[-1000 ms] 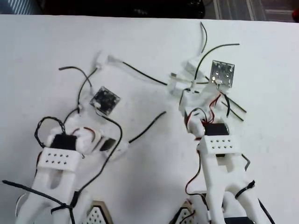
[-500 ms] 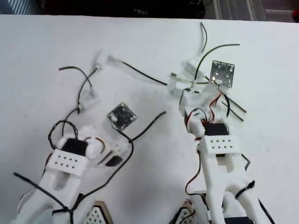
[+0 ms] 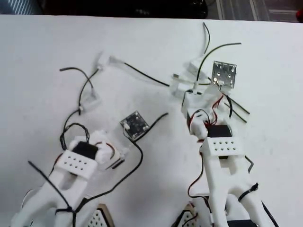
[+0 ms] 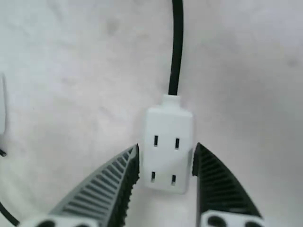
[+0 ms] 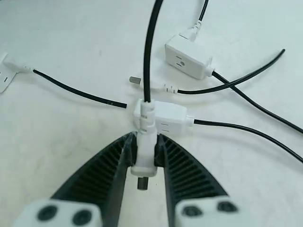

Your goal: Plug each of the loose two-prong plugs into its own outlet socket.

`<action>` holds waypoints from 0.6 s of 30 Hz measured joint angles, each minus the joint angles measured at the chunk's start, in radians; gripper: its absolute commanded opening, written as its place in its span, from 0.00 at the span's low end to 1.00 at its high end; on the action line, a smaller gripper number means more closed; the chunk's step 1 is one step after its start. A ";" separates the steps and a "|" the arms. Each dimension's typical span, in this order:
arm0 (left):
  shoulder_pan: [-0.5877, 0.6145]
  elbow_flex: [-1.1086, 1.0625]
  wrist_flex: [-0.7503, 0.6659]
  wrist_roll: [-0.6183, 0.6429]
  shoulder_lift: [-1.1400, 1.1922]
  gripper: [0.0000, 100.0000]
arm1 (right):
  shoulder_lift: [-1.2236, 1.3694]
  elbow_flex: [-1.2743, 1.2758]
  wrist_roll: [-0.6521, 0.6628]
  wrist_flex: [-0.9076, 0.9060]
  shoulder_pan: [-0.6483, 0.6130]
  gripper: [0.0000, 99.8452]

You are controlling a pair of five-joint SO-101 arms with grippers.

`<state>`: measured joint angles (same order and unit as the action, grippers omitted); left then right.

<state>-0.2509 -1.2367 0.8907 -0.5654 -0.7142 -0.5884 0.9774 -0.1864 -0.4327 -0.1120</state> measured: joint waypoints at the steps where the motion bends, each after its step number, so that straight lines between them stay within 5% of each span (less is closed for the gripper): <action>1: 0.009 0.021 0.000 0.000 0.031 0.24 | 0.000 0.000 0.002 0.000 0.000 0.02; 6: 0.029 0.163 0.055 0.000 0.241 0.23 | 0.000 0.000 0.002 0.000 0.000 0.02; 13: 0.029 0.327 0.084 0.058 0.460 0.07 | 0.000 0.000 0.002 0.000 0.000 0.02; 18: -0.021 0.396 0.060 0.218 0.505 0.18 | 0.000 0.000 0.002 0.000 0.000 0.02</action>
<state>-0.2723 -0.8408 0.9505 -0.3475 -0.2094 -0.5884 0.9774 -0.1849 -0.4327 -0.1120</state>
